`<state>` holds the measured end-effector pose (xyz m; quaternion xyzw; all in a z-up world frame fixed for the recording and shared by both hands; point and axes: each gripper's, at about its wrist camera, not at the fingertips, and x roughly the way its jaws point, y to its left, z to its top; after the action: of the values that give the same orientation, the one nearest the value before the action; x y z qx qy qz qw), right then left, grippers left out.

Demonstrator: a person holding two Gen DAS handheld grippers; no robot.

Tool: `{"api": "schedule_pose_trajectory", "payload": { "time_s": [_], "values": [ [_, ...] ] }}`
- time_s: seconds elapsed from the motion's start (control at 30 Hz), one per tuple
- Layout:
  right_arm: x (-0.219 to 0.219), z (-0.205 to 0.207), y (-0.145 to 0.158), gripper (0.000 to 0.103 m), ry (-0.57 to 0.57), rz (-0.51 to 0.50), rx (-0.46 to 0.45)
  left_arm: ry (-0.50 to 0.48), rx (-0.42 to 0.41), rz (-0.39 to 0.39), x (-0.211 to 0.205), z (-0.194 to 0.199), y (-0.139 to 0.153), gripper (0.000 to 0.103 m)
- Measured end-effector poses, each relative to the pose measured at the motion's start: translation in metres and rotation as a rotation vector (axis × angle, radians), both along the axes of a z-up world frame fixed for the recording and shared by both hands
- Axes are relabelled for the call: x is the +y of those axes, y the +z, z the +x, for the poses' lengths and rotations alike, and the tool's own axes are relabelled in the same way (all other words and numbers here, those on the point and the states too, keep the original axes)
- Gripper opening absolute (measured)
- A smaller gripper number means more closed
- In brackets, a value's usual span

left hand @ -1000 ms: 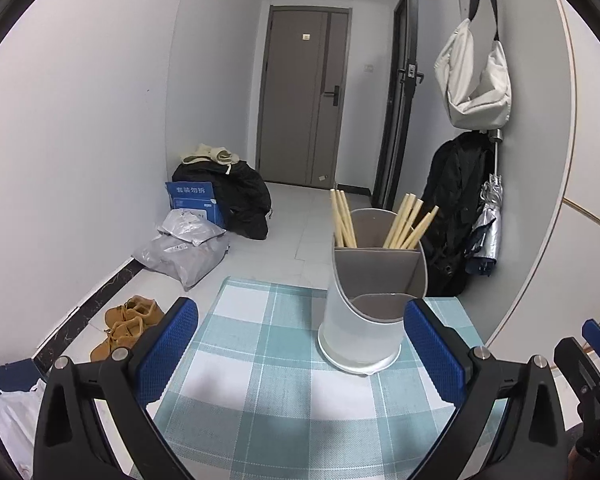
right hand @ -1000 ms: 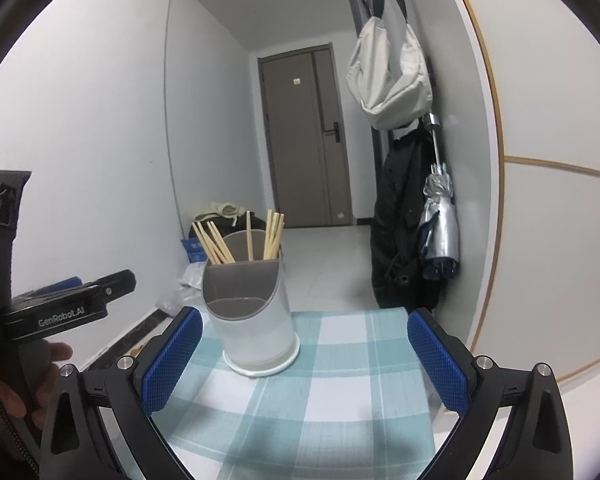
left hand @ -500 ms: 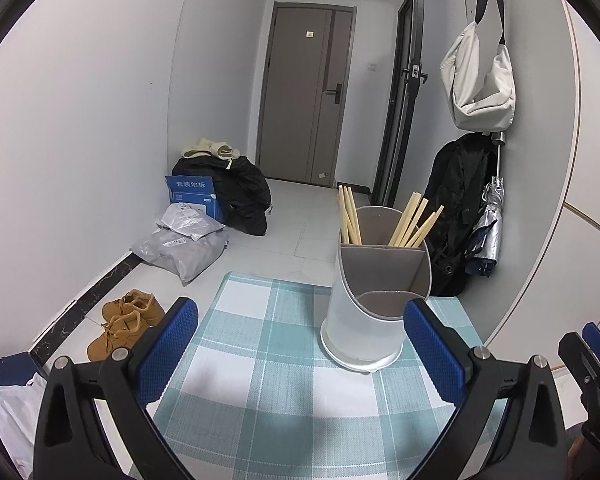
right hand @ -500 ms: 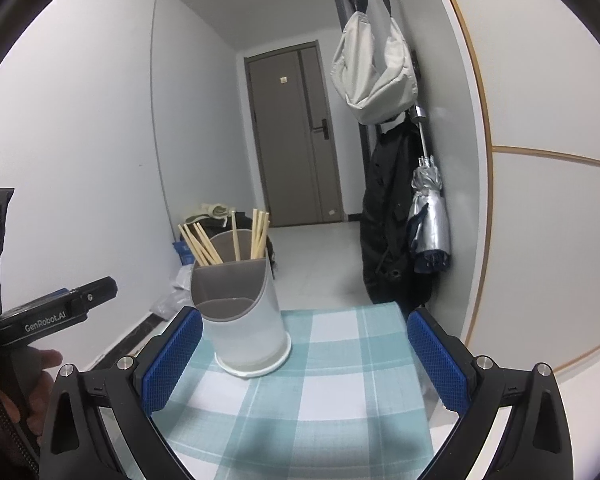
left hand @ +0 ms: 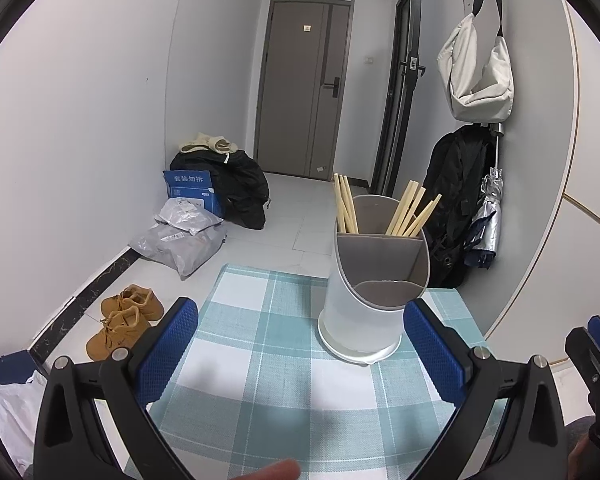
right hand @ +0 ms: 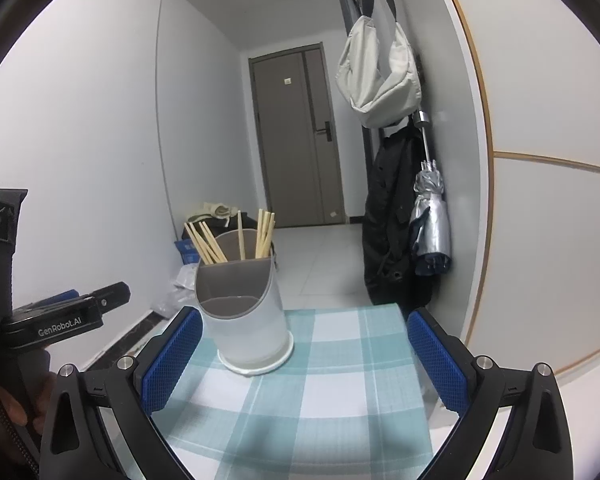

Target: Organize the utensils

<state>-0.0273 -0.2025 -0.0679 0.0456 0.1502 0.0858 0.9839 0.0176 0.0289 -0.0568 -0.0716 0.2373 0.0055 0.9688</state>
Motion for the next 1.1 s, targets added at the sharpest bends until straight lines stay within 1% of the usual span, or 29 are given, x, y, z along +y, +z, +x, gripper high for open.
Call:
{"api": "schedule_pose_trajectory", "payload": {
  "time_s": [1.0,1.1],
  "values": [
    [0.0011,-0.0031,0.0002,0.103,-0.009,-0.012,0.004,0.004,-0.016,0.001,0.001,-0.0023,0.0017,0.1],
    [0.001,-0.003,0.0,0.103,-0.01,-0.012,0.005,0.006,-0.013,-0.011,0.0031,-0.0018,0.002,0.1]
  ]
}}
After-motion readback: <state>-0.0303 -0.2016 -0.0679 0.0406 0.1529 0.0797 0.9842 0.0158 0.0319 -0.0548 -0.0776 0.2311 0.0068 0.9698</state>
